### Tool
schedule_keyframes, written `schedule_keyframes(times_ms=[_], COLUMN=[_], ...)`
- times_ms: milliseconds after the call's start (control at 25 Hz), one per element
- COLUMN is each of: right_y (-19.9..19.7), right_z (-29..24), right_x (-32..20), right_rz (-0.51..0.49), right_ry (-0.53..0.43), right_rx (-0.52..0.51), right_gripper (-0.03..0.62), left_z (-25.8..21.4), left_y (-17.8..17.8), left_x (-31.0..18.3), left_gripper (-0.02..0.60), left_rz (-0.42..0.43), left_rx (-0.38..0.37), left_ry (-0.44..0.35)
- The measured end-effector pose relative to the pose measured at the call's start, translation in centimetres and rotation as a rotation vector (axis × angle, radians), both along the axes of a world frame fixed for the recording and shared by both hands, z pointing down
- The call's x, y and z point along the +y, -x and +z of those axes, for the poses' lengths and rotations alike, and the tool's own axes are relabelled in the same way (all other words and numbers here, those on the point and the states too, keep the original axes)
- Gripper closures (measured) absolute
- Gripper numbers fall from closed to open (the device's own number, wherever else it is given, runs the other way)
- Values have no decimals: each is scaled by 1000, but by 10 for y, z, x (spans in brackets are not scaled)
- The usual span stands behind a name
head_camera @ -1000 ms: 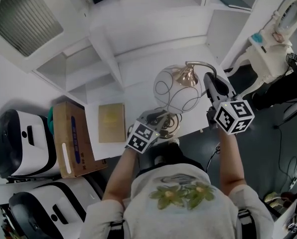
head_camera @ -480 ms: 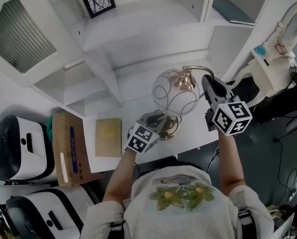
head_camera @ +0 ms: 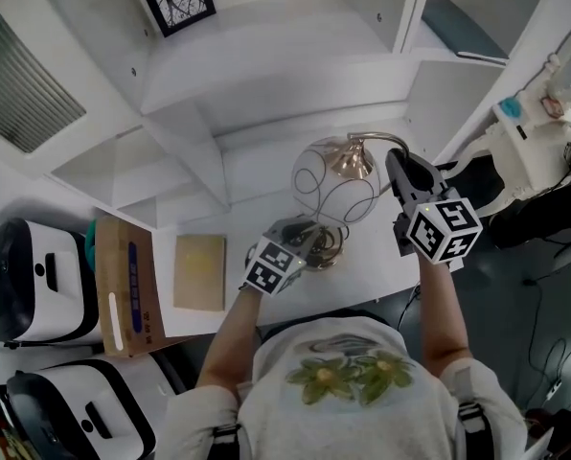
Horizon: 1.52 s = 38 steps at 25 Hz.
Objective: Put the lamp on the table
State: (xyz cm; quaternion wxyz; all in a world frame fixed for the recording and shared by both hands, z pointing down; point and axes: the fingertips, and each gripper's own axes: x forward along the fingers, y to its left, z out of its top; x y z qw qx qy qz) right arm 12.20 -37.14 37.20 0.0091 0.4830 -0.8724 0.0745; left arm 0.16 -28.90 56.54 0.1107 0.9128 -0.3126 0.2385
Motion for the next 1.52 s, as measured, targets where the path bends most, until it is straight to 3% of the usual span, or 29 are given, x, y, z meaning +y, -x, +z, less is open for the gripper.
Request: schedule_keyframes(times_ms=[840,1520], right_y=[-3,11], right_z=[54,80], right_x=[-33,-30], right_rz=[-99,-131], right_ry=[47,109], right_rx=[23,38], right_gripper=[562,562], left_z=[67,90], left_y=[-17,-9], left_x=[-26,-19], left_gripper=[528,528], left_rz=[-34,-40], left_rx=[9,25], left_ry=[101,146])
